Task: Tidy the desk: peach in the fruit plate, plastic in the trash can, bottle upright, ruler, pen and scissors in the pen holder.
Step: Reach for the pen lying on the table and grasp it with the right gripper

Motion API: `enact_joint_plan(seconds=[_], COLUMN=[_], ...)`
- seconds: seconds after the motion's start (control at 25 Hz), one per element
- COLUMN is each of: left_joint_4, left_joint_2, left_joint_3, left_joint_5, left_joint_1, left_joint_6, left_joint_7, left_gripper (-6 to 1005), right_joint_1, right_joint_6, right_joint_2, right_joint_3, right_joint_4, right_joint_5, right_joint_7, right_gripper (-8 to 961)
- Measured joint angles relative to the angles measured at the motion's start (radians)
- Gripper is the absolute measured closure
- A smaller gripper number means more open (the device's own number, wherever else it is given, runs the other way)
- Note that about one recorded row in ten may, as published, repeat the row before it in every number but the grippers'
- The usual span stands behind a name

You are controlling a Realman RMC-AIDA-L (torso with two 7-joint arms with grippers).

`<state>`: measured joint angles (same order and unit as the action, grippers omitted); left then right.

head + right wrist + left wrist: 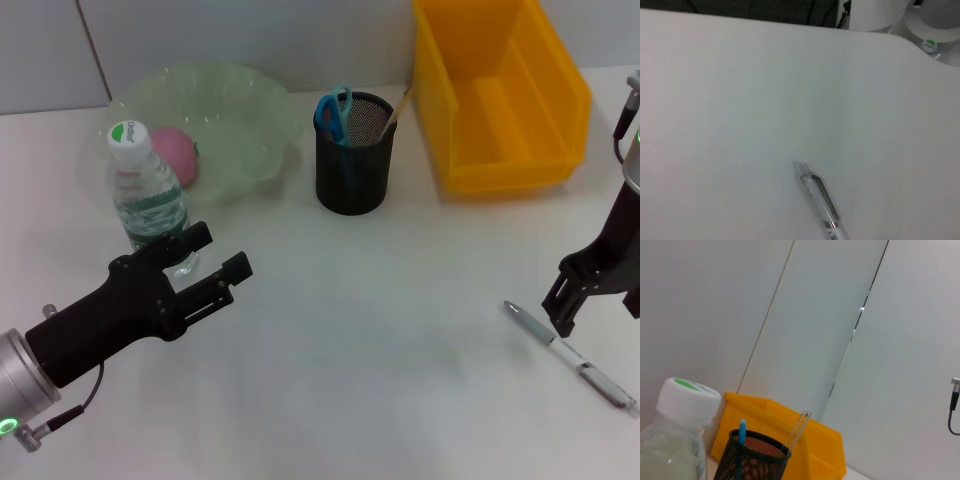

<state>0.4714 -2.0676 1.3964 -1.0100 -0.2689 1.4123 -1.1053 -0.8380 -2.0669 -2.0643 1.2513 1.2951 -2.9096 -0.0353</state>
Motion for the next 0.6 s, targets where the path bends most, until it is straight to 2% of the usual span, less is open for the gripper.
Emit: enact_joint_plan(seconds=[0.24,0.6], left_joint_4=[-0.003,-0.004], left_joint_2=[-0.003,-0.005], left_joint_3=[0.001,0.004], left_joint_5=[0.003,0.004], left_joint_1=[0.002,0.008], left_joint_6=[0.000,0.000], left_joint_7=[0.001,0.001], left_gripper=[214,215], right_joint_1=[-0.019,-0.004], right_joint_6=[0.039,0.054], right_joint_2=[0.001,-0.005], right_joint_3=[-0.002,0.016], right_joint_4=[-0.053,-0.073], right_joint_5=[-0.002,-0.011], right_joint_7=[0.046,0.092], right_gripper=[157,157])
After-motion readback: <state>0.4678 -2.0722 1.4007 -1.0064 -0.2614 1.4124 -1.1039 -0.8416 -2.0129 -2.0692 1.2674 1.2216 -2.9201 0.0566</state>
